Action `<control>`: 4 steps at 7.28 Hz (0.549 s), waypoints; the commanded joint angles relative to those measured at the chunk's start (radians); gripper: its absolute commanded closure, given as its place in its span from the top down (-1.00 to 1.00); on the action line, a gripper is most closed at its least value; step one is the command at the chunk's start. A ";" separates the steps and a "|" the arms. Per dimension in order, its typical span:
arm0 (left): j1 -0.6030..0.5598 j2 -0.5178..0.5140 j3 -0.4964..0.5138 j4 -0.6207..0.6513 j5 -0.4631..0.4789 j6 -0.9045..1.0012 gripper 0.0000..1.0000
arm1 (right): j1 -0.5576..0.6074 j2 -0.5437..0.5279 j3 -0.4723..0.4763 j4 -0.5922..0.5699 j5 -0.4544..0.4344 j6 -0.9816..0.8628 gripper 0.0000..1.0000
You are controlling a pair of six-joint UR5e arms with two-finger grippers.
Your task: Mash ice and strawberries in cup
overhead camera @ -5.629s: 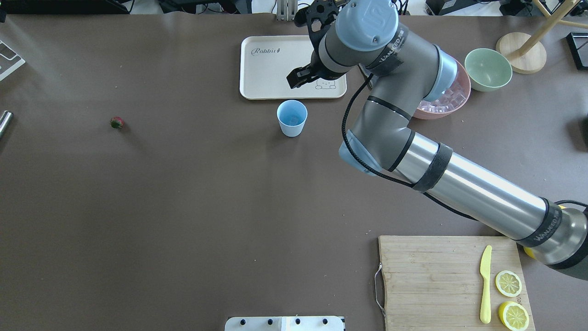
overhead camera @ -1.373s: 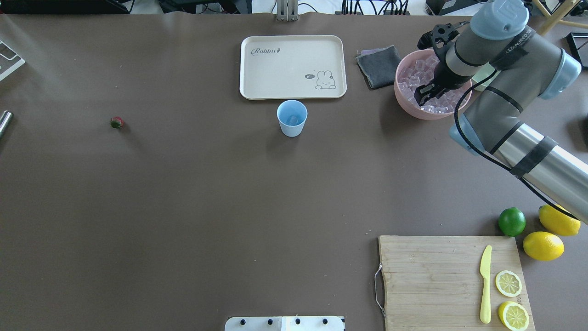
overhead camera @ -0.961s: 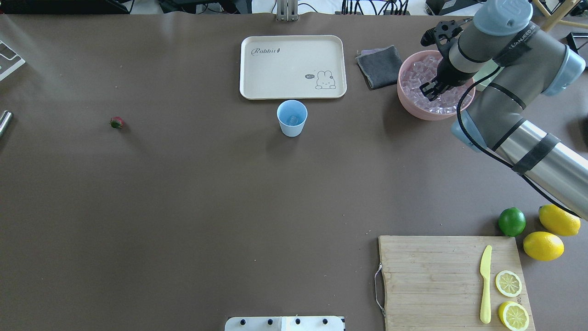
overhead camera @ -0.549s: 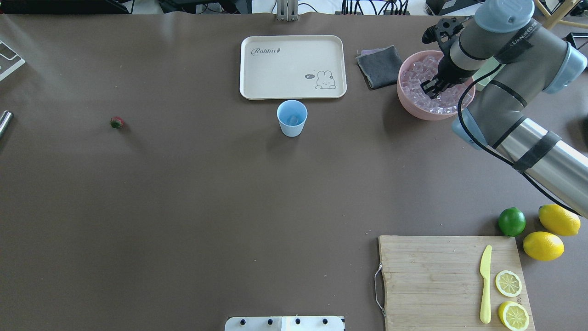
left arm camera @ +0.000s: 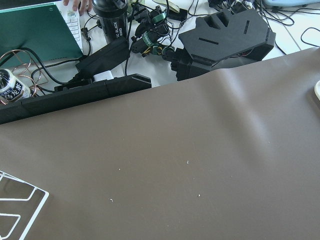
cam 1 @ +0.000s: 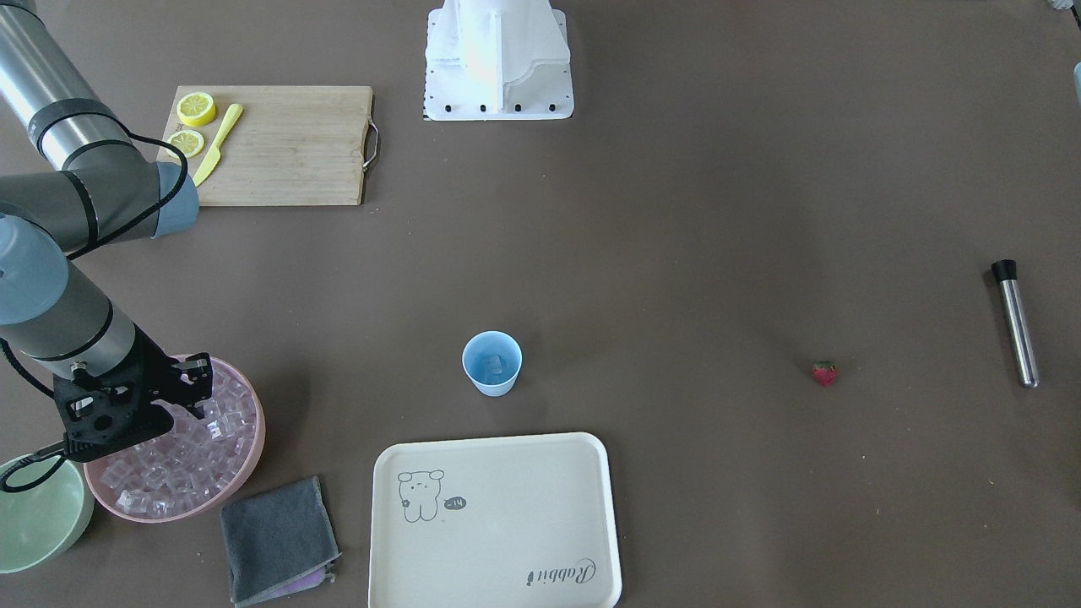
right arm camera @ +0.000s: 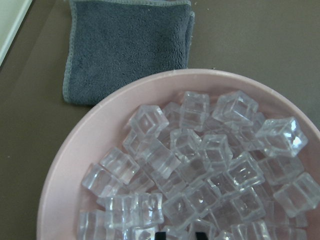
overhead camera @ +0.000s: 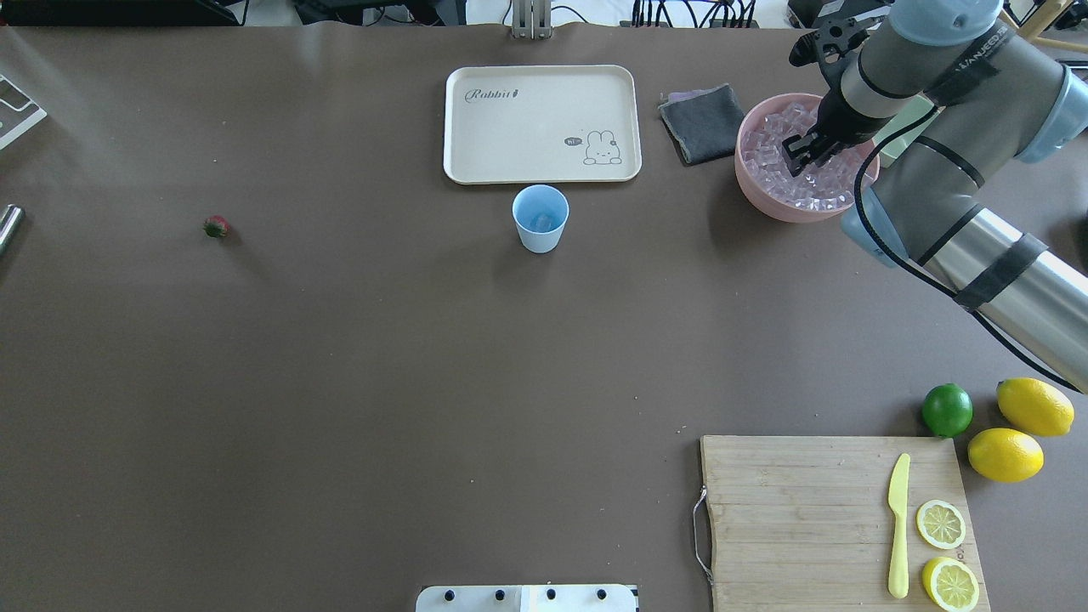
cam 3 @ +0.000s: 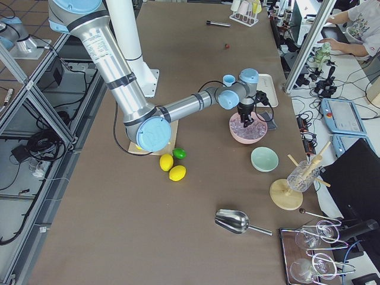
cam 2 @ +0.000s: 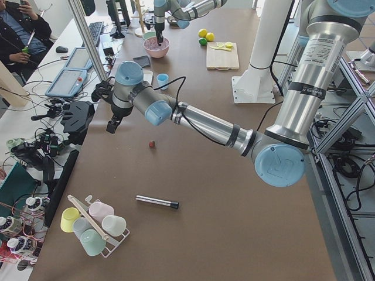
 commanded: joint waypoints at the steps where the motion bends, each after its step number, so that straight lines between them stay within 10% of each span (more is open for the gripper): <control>1: 0.002 0.000 0.001 0.000 0.002 -0.001 0.96 | -0.021 -0.001 0.001 0.005 -0.006 0.047 0.97; 4: 0.003 -0.007 0.007 0.000 0.002 0.000 0.96 | -0.032 -0.006 0.003 0.005 -0.004 0.047 0.51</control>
